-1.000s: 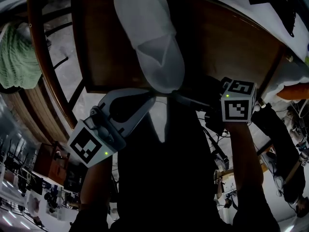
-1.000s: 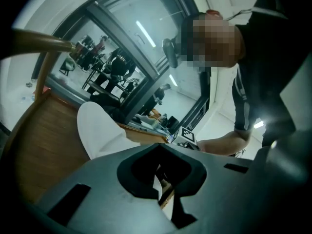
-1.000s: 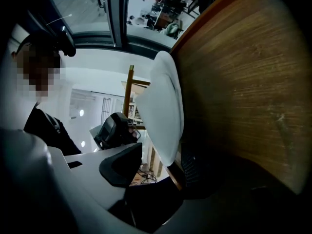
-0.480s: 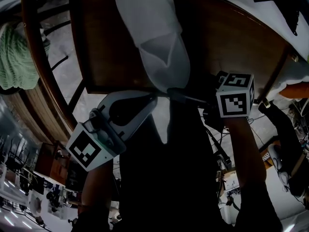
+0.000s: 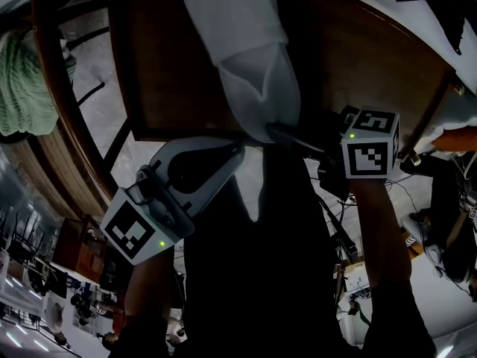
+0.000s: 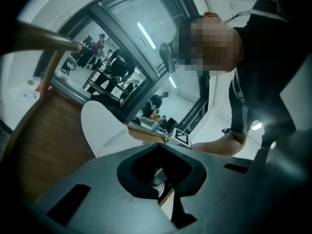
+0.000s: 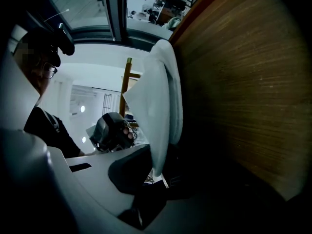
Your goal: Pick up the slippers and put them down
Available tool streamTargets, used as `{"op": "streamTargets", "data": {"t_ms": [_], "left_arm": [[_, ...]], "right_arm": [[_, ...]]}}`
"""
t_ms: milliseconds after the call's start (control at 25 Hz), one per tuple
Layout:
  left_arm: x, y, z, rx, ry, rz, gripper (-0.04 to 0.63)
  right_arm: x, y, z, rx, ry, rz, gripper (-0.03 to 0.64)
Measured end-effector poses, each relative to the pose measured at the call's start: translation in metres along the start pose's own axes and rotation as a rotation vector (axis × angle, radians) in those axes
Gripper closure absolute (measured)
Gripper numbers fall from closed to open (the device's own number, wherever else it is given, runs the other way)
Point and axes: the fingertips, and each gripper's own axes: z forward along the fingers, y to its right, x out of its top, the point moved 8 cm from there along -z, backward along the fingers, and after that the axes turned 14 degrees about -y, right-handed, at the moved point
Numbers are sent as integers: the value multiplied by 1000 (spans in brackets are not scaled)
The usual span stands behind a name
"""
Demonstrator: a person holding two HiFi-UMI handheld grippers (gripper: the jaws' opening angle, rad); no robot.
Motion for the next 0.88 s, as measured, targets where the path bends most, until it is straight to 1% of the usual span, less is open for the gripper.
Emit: {"op": "streamTargets", "data": {"t_ms": [320, 480, 560, 720, 880], "left_arm": [[1, 9, -3, 3, 6, 12, 584], [5, 18, -9, 9, 15, 43, 584], [7, 21, -13, 22, 16, 58, 584], [18, 28, -27, 48, 35, 57, 584], [42, 44, -42, 59, 71, 110, 584]], "right_arm": [[2, -13, -4, -9, 32, -43, 541], [5, -28, -10, -9, 56, -84, 541], [8, -39, -16, -1, 79, -98, 541], [12, -67, -28, -5, 124, -142, 541], [14, -104, -45, -20, 176, -209, 541]]}}
